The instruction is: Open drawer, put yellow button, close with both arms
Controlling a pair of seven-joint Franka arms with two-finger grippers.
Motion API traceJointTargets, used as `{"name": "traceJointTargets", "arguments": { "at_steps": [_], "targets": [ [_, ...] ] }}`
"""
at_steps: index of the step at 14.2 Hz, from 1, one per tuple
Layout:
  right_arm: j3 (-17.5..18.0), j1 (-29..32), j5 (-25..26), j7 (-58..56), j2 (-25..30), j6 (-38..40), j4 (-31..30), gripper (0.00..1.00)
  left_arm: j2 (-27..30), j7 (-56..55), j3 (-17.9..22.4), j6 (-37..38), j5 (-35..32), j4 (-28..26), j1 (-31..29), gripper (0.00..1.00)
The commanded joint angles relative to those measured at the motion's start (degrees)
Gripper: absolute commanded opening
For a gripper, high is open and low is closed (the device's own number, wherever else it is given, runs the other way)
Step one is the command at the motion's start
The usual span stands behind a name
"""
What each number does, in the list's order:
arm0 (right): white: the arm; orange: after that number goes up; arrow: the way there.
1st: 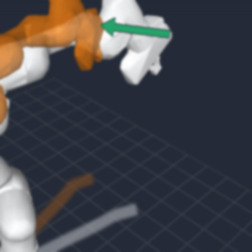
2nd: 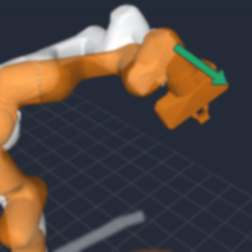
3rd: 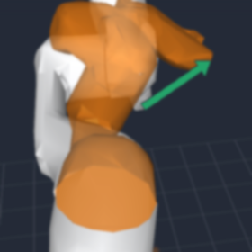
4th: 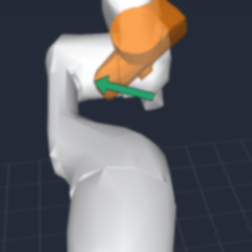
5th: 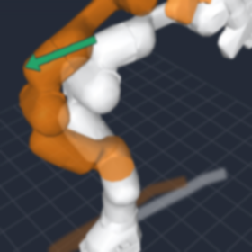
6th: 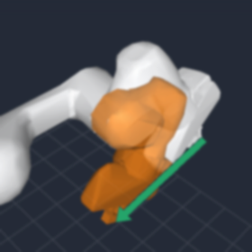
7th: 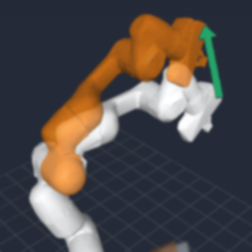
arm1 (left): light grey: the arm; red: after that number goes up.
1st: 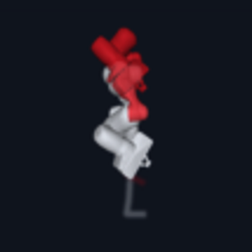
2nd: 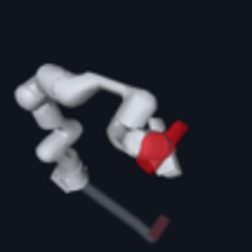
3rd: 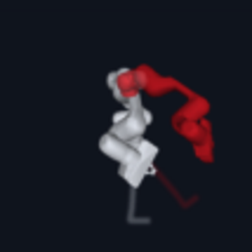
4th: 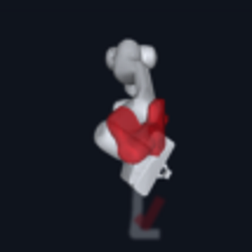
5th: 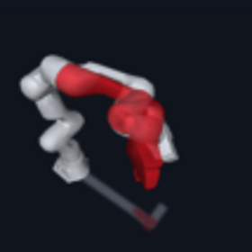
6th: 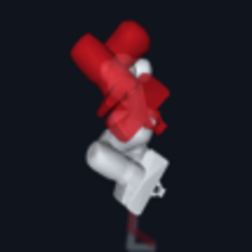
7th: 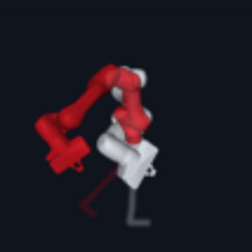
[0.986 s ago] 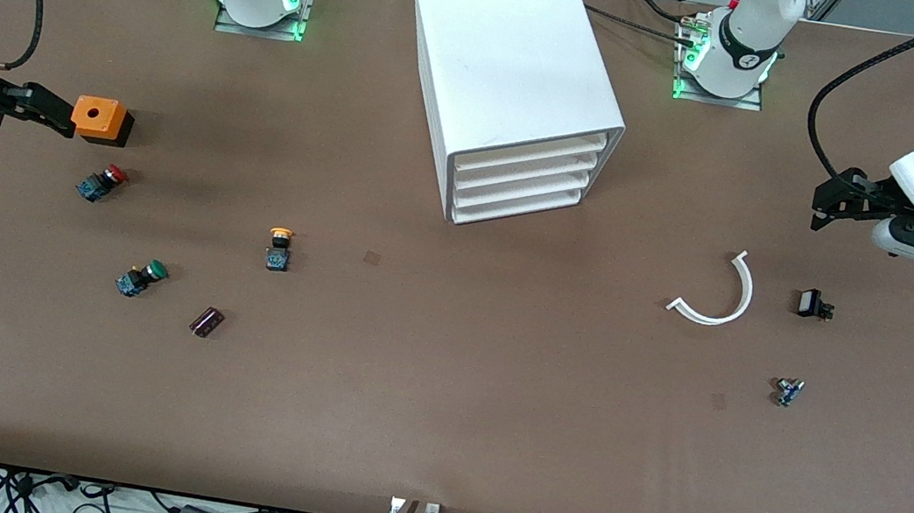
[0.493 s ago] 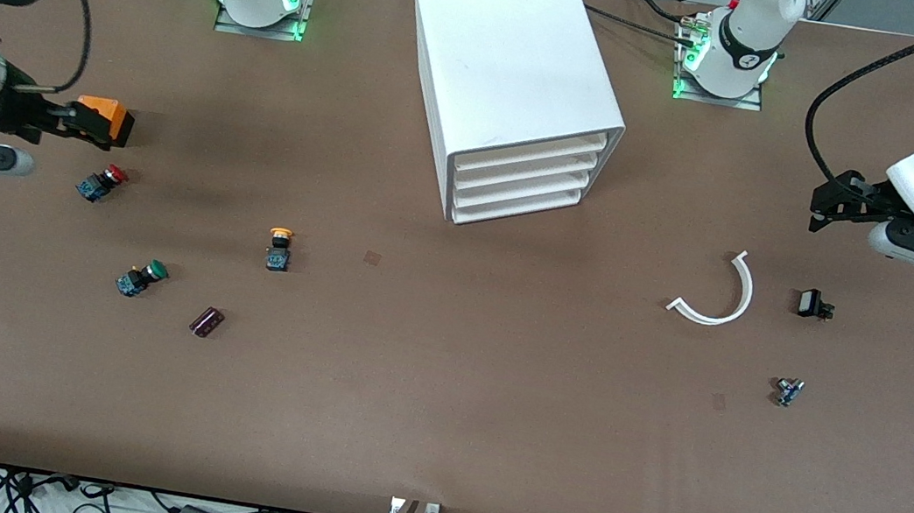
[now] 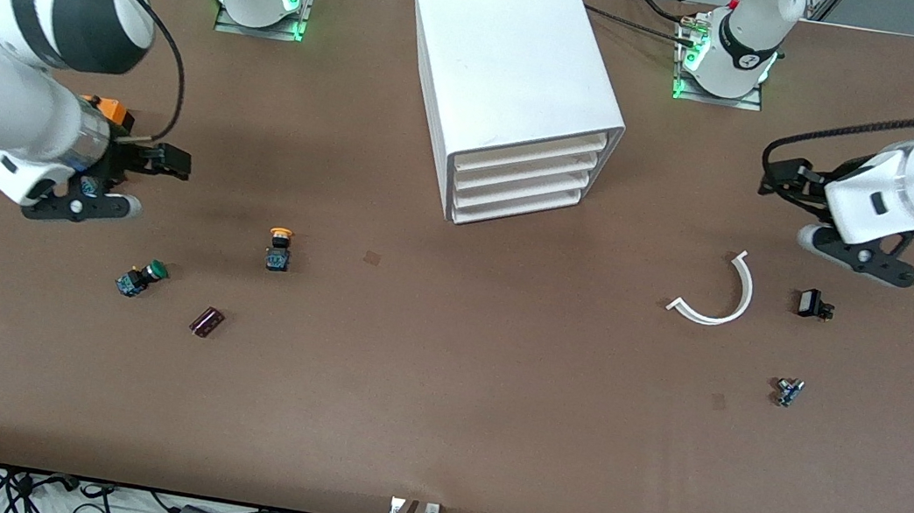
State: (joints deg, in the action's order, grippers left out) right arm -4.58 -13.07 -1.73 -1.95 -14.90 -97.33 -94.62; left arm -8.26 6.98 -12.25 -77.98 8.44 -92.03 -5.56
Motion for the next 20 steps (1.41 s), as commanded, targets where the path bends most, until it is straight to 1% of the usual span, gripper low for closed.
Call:
{"name": "traceJointTargets", "arguments": {
  "at_steps": [1,2,4,6,7,8,9,11,13,14,16,17,18,20],
  "targets": [
    [-0.3,-2.0,-0.6,0.9,-3.9,-2.6,0.2,1.0,-3.8,0.2,-0.2,4.9,7.6,0.9,0.1,1.0],
    [-0.3,-2.6,-0.6,1.0,-5.8,-3.7,0.2,1.0,-6.2,0.3,-0.2,5.4,10.7,0.9,0.9,1.0],
    [-0.3,-3.5,-0.6,1.1,-9.0,-5.6,0.2,1.0,-9.5,0.8,-0.2,6.1,21.3,0.3,1.6,1.0],
    [-0.3,-3.9,-0.6,1.1,-11.7,-8.1,0.2,1.0,-11.8,4.2,-0.9,5.3,28.5,0.3,2.7,1.0],
    [-0.3,-4.2,-0.7,1.1,-13.1,-9.9,0.2,1.0,-12.7,6.0,-0.9,3.4,31.9,-0.2,2.7,1.0],
    [-0.3,-4.9,-1.5,1.7,-14.6,-11.9,0.2,1.0,-13.3,9.1,-0.9,1.4,33.7,-1.2,2.7,1.0],
    [-0.3,-5.8,-2.2,2.8,-15.9,-13.8,0.2,1.0,-14.2,14.4,-1.0,-0.9,35.9,-2.5,2.7,1.0],
    [-0.3,-7.1,-2.2,4.7,-18.5,-17.1,0.2,1.0,-17.3,24.2,-1.0,-2.2,41.8,-5.3,2.7,1.0],
    [-0.3,-7.4,-2.3,4.8,-20.5,-18.9,0.2,1.0,-20.5,28.7,-1.0,-2.4,45.6,-5.8,2.7,1.0],
    [-0.3,-7.4,-2.3,4.8,-21.5,-19.4,0.2,1.0,-21.0,29.1,-1.0,-2.4,48.0,-6.0,2.8,1.0],
    [-0.2,-7.6,-2.3,4.8,-23.0,-20.0,0.2,1.0,-22.1,30.4,-1.1,-2.4,49.7,-6.0,4.4,1.0],
    [-0.2,-7.8,-2.3,4.8,-23.6,-20.0,0.2,1.0,-22.7,31.5,-1.1,-2.4,51.1,-6.0,5.1,0.95],
    [-0.3,-7.8,-2.4,4.8,-24.0,-20.0,0.1,1.0,-23.4,32.0,-1.0,-2.7,51.4,-6.0,6.6,0.95],
    [-0.2,-8.0,-4.3,4.8,-24.6,-20.0,0.1,1.0,-24.8,33.8,-1.0,-4.6,51.3,-6.0,7.3,0.89]
  ]
}}
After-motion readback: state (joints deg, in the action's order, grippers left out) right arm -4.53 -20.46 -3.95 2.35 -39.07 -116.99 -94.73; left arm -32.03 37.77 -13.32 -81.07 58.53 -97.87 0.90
